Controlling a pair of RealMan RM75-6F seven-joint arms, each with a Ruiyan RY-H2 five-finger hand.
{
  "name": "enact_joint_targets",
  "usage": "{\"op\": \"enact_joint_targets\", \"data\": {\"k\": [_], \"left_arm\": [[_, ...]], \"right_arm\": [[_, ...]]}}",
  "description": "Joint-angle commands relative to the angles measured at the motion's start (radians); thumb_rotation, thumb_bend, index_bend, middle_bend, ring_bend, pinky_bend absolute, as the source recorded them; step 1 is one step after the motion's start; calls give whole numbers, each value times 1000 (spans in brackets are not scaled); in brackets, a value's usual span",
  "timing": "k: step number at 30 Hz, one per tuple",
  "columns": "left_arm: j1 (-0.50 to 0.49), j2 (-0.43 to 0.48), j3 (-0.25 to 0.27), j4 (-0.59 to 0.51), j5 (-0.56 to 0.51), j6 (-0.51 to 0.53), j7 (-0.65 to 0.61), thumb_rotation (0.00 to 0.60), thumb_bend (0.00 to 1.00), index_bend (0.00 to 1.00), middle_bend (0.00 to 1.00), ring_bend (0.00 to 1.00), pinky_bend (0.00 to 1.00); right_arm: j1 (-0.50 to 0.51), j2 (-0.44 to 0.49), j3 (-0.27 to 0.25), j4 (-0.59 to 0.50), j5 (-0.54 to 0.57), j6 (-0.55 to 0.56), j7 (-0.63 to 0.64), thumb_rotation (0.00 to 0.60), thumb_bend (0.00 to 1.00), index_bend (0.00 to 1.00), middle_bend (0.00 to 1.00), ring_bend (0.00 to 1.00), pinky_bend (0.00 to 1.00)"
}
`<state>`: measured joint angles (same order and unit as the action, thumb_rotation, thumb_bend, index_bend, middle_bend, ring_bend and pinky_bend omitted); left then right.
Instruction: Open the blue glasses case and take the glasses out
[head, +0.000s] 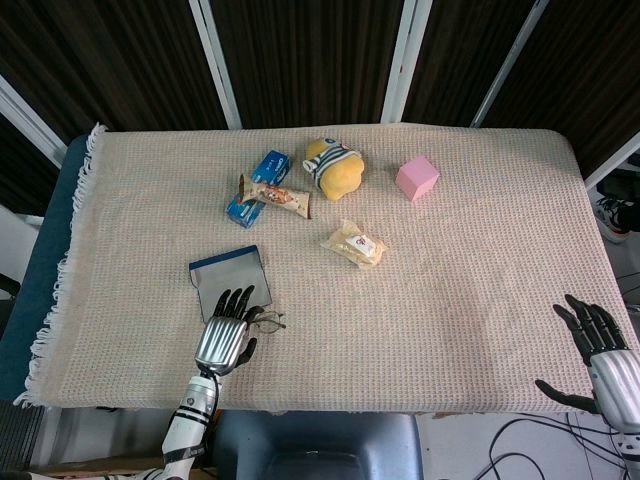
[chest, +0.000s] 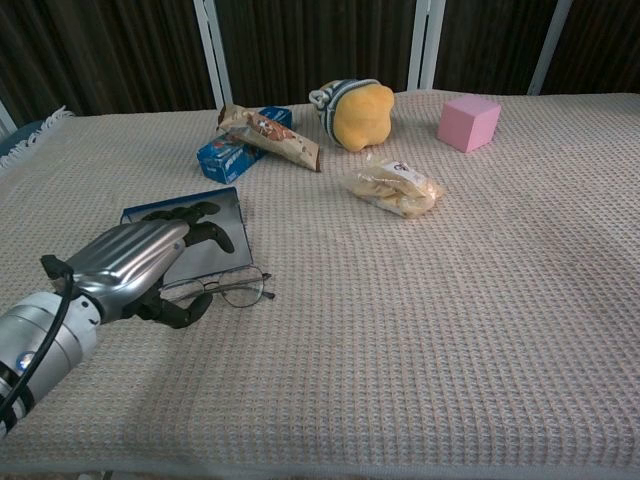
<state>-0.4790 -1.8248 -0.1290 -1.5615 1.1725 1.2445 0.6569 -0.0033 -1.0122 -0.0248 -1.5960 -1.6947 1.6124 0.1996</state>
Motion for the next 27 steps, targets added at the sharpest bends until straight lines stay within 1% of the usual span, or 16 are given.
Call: {"op": "enact_joint_targets", "data": {"k": [1,6,13,17,27], "left_arm": [[-14,-17,-18,18,-30,-11,23,600,391,277,0,0,18],[-31,-43,-41,55,-79,-20,57,600,391,312,0,0,21],[-48,-70,-54,98,-99,-22,63,600,392,361,15,0,25],[-55,-82,-59,127,-108,-23,64,600,391,401,31,0,28],[-67,-95,-58,165,-124,-33,61,600,392,457,50,0,33]], "right_arm": [[-1,0,-1,1,-1,2,1,600,184,0,0,0,42],[-2,2,-1,3,-2,6,6,600,184,0,0,0,42],[-4,4,-1,6,-2,12,16,600,183,0,0,0,42],[-5,4,0,9,-1,16,20,600,184,0,0,0,42],[-7,7,1,10,1,20,29,600,184,0,0,0,42]]}}
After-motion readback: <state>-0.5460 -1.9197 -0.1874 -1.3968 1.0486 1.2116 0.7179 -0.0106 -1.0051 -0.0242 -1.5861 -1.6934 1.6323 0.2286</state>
